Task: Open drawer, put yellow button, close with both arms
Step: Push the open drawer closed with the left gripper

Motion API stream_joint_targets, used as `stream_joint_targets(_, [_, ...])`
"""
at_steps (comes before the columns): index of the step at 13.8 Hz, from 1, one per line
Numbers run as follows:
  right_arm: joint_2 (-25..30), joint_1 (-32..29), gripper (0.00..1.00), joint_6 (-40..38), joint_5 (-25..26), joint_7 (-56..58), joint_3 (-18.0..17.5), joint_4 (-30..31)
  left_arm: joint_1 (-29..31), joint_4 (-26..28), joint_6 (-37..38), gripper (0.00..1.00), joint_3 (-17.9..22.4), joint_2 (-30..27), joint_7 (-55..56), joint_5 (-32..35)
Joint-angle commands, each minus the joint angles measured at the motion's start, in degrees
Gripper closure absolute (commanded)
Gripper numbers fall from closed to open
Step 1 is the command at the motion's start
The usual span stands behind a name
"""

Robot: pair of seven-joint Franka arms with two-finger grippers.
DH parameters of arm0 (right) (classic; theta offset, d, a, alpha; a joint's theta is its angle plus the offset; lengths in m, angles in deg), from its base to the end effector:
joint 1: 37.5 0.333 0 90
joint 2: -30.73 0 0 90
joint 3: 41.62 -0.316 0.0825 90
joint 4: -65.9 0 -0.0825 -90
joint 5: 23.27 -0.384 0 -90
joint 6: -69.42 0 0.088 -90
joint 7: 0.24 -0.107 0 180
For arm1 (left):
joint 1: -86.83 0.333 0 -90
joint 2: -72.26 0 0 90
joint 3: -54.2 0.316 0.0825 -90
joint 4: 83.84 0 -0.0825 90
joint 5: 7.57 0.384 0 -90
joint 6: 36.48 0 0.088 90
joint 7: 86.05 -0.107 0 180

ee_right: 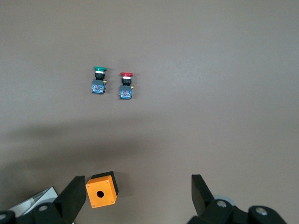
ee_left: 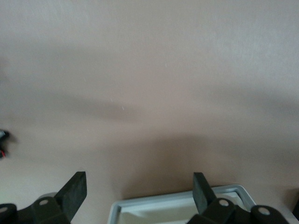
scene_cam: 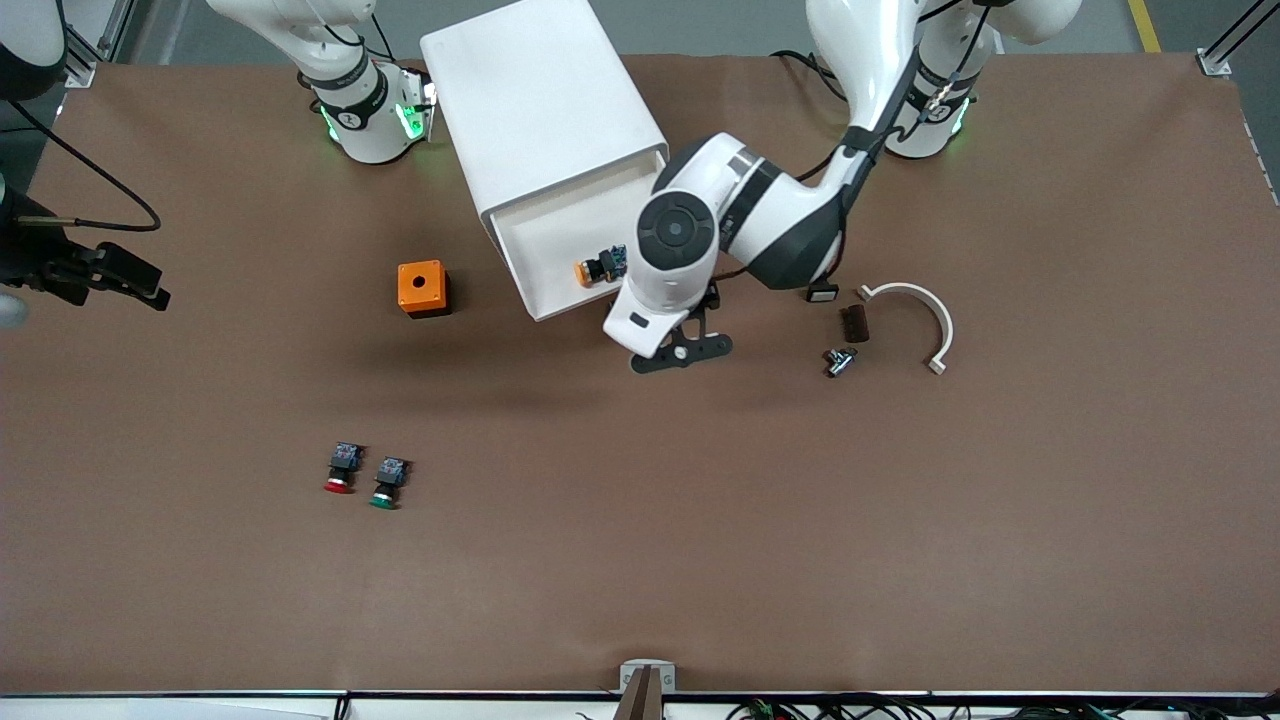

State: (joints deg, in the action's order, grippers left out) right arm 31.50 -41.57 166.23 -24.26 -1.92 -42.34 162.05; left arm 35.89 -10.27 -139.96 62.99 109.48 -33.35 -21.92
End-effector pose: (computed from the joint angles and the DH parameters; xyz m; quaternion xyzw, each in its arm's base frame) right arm 0.5581 -0.0310 0.5915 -0.9989 0.0448 -0.0126 0.0083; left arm 0.5020 -0.5161 0.3627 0.9889 0.1152 -0.0939 0.0051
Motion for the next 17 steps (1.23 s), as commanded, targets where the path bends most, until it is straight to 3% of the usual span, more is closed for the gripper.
stream_joint_targets(1, [1.51, -0.67, 0.00, 0.39, 0.99, -0.43, -0.60, 1.49, -1.79, -0.09, 0.21, 0.00, -0.87, -0.13, 3.98, 0.11])
stream_joint_targets(10, [2.74, -0.15, 0.00, -0.66, 0.90, 0.89, -0.78, 0.88, -1.97, 0.43, 0.82, 0.00, -12.21, 0.84, 15.57, 0.11])
stream_joint_targets(17, [2.57, -0.06, 0.00, -1.45, 0.99, 0.90, -0.69, 0.79, -2.40, 0.69, 0.91, 0.00, -16.52, 0.84, 20.33, 0.11])
